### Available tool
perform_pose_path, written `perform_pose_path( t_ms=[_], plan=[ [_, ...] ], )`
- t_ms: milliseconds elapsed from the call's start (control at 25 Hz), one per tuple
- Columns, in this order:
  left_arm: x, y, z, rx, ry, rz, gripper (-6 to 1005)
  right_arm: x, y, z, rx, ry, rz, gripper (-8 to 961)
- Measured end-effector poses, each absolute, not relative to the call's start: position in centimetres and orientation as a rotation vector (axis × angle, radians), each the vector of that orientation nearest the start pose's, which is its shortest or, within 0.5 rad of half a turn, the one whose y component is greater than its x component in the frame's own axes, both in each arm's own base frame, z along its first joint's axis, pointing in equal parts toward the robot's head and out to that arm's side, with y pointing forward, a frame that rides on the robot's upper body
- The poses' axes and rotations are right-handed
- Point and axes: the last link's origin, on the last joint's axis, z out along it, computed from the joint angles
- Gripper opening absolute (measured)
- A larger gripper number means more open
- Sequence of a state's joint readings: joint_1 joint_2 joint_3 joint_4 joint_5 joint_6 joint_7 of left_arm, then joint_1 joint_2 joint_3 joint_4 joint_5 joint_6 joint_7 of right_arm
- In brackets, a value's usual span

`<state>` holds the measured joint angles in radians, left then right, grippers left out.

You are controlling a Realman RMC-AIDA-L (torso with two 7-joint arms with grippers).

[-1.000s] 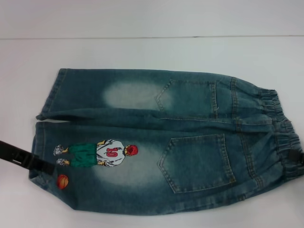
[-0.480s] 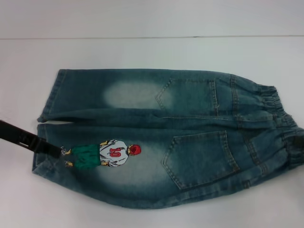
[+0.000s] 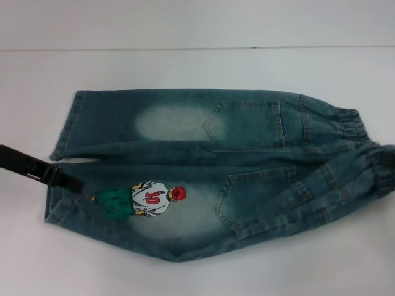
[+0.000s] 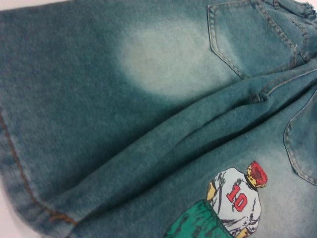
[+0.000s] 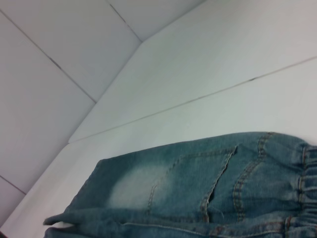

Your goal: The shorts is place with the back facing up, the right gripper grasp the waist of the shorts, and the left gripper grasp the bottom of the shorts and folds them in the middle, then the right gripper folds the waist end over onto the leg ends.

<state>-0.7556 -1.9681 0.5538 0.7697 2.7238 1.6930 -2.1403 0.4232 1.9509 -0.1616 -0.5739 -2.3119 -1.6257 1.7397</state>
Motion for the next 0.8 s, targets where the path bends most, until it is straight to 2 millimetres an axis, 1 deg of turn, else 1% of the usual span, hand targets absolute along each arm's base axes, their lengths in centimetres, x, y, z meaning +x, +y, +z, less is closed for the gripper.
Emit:
perform_pose_path(
  t_ms=[520, 800],
  plan=[
    [-26.8, 37.4, 5.9, -2.577, -1.401, 0.061, 29, 34.4, 31.9, 9.4, -2.217, 1.359, 0.735, 44],
    [-26.0, 39.0, 6.4, -2.518, -1.367, 0.006, 29, 33.0, 33.9, 10.4, -2.221, 1.323, 0.712, 44]
  ],
)
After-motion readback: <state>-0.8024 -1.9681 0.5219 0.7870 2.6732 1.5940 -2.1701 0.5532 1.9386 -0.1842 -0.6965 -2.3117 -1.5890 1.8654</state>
